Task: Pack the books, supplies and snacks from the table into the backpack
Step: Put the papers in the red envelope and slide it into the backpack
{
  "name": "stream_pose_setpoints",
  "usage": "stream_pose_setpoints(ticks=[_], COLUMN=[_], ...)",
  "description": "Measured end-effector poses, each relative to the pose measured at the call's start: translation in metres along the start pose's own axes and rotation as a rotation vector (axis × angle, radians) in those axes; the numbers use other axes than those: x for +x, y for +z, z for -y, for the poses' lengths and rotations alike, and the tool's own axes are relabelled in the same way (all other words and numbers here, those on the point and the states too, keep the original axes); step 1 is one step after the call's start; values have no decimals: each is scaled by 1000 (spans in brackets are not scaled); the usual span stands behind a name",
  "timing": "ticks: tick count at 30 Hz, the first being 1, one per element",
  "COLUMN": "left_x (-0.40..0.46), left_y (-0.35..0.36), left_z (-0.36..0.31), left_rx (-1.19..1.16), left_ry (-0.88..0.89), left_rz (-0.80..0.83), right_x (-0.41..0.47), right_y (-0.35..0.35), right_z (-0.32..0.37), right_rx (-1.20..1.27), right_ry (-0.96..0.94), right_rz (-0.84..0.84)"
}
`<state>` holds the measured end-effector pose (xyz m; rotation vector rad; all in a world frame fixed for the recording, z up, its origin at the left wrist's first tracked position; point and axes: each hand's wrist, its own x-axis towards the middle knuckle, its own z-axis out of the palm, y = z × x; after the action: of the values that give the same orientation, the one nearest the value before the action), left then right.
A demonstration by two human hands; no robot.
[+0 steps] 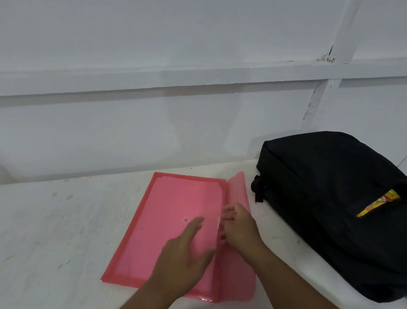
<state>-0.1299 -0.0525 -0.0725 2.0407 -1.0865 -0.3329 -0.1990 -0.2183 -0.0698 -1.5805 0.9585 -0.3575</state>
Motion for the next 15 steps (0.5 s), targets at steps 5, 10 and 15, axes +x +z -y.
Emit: stream_pose_setpoints(ticks=[5, 10, 15], left_x=[20, 32, 30], left_y=[-21, -34, -37], left_z=[32, 72, 59], left_rx=[131, 565, 629], left_ry=[-14, -138, -124], left_rz=[-68, 101, 134], right_x=[-15, -19, -17], right_y=[-31, -30, 18], right_z=[-12, -17, -12], right_rx=[-333, -64, -449], right_ry=[-298, -47, -193], right_rz=[-306, -206, 22])
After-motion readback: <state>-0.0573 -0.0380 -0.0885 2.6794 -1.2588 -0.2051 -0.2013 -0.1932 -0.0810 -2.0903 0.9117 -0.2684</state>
